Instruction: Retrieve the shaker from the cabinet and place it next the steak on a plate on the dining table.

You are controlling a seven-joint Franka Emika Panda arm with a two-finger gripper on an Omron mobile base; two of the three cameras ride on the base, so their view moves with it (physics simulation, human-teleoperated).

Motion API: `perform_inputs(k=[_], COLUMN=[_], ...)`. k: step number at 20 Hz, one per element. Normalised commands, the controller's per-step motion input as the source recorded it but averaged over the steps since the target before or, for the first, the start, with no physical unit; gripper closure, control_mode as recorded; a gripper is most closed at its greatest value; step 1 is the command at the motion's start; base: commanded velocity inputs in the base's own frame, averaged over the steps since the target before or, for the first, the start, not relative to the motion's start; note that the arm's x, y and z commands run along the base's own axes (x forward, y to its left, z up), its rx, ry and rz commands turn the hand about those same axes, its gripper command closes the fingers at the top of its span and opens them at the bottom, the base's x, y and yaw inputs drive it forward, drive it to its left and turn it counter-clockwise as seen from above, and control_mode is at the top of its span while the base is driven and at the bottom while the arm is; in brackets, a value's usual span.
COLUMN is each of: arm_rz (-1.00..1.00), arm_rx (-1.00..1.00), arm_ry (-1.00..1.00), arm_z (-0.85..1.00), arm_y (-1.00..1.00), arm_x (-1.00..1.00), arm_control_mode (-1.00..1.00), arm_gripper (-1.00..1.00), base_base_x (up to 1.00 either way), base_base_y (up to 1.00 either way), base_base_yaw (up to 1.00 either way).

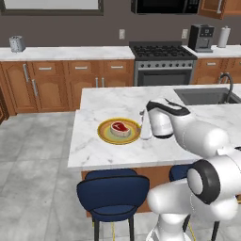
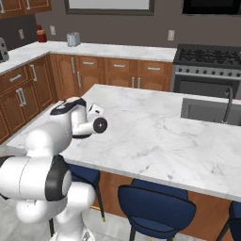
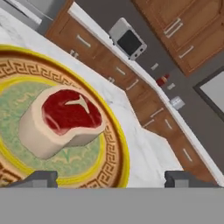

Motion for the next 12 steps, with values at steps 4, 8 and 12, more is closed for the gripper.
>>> perform_inputs(k=[4,8,12], arm_rz=[0.09,0.15,0.25], arm_rx=[-0.06,-0.02,-0.01], arm_ry=[-0.21,-0.20,-0.18], arm_z=[0.30,0.79,0.90], arm_y=[-0.08,-0.46,-0.48], arm_x=[-0.23,-0.29,-0.56], arm_control_mode=[-1.00,-1.00,-1.00], arm_gripper=[-1.00,-1.00,-1.00], base_base_x=[0.00,0.00,0.00], base_base_y=[0.00,0.00,0.00], base_base_yaw=[0.00,0.00,0.00])
